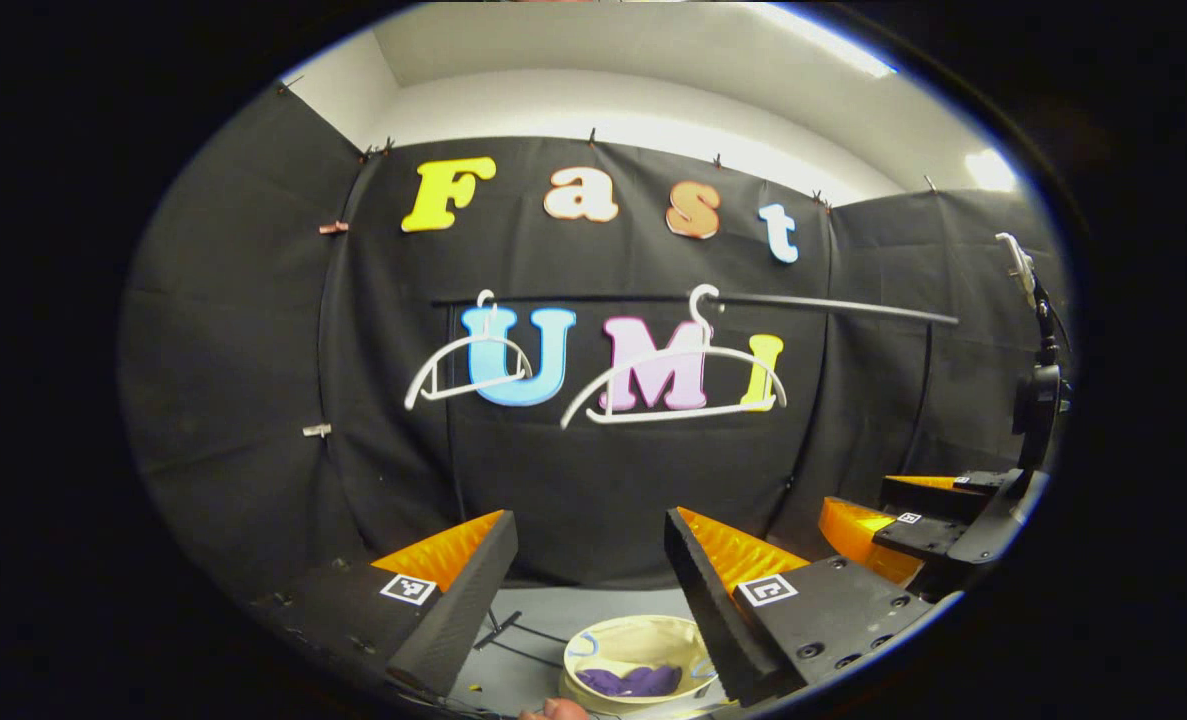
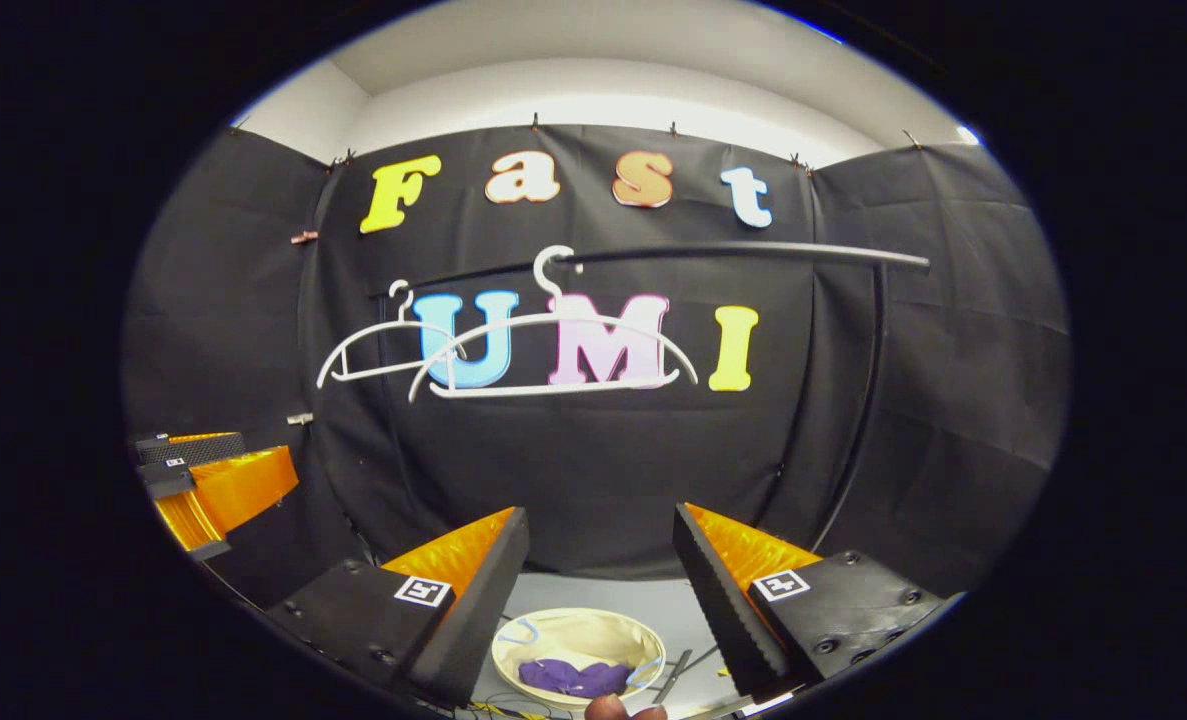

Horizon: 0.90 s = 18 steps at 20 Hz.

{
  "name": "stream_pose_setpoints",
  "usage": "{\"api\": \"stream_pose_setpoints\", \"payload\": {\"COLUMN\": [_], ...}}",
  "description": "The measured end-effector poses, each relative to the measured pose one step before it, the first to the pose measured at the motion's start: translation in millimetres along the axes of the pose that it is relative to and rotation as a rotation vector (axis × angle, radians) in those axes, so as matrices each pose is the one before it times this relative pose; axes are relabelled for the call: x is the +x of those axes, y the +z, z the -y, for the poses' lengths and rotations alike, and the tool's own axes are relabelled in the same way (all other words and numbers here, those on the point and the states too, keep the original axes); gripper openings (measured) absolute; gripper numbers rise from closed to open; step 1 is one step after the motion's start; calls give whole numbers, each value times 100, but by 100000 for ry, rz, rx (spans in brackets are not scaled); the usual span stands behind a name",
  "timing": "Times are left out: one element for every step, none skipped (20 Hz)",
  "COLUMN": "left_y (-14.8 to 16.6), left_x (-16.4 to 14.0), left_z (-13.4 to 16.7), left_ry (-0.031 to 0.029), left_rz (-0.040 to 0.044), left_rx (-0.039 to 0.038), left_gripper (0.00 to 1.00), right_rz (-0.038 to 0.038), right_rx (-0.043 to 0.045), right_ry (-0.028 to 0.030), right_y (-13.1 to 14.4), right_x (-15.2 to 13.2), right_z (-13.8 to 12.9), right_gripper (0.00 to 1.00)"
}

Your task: Grasp the clothes on the hanger with both hands and then place them into the laundry hamper below.

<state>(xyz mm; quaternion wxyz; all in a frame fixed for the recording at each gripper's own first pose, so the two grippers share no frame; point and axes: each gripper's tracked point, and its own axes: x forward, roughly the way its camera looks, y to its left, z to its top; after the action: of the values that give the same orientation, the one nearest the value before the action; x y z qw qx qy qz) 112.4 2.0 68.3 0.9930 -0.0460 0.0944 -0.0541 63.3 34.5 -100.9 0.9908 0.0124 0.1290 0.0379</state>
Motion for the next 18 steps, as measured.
{"api": "stream_pose_setpoints", "payload": {"left_y": [948, 946, 911, 662, 323, 549, 517, 210, -11, -18, -41, 83, 103, 163, 21, 214, 160, 127], "left_x": [-800, -563, -476, -491, -247, -294, -366, -263, -470, -158, -215, -237, -90, -27, -48, -16, -18, 123], "left_z": [-11, -57, 6, 39, 148, 63, -95, -204, 89, 117, 163, 240, 115, 169, 94, 133, -56, 98], "left_ry": [348, 821, 931, 541, -33, -125, 493, 582, 296, 275, -120, -170, -526, -473, -704, -626, -610, -776], "left_rz": [2322, 2510, 1992, 1065, 1364, 1606, 1513, 516, 374, 119, 30, 237, 309, 703, 255, 787, 918, 204], "left_rx": [198, 568, 527, 139, -131, -272, 7, 141, 609, 763, 950, 596, 178, 24, -130, 164, 425, 520], "left_gripper": [94, 94, 98, 89, 94, 94, 89, 94, 89, 94, 98, 89, 89, 89, 93, 93, 89, 89], "right_rz": [2701, 3197, 2358, 2135, 2272, 2682, 2680, 1342, 660, 357, 306, 850, 624, 582, 253, 159, 9, -222], "right_rx": [-14, -346, -959, -922, -352, 339, 676, 701, 681, 59, 367, 629, 430, 27, -429, -207, 187, 447], "right_ry": [385, 307, -101, 299, 175, 295, -349, -178, 7, 87, -747, -668, -736, -624, -767, -579, -234, 299], "right_y": [1358, 1479, 1139, 1026, 792, 861, 904, 419, 18, 113, 218, 312, 287, 212, 0, 74, 48, -29], "right_x": [-734, -533, -485, -619, -646, -743, -621, -557, -410, -313, -225, -102, -28, 26, 92, -49, -109, -22], "right_z": [277, 167, 159, 126, -18, 4, 115, 128, -125, -11, 291, 270, 261, 195, 170, 108, -36, -126], "right_gripper": [94, 94, 93, 93, 93, 90, 93, 96, 94, 94, 94, 94, 94, 89, 89, 94, 94, 94]}}
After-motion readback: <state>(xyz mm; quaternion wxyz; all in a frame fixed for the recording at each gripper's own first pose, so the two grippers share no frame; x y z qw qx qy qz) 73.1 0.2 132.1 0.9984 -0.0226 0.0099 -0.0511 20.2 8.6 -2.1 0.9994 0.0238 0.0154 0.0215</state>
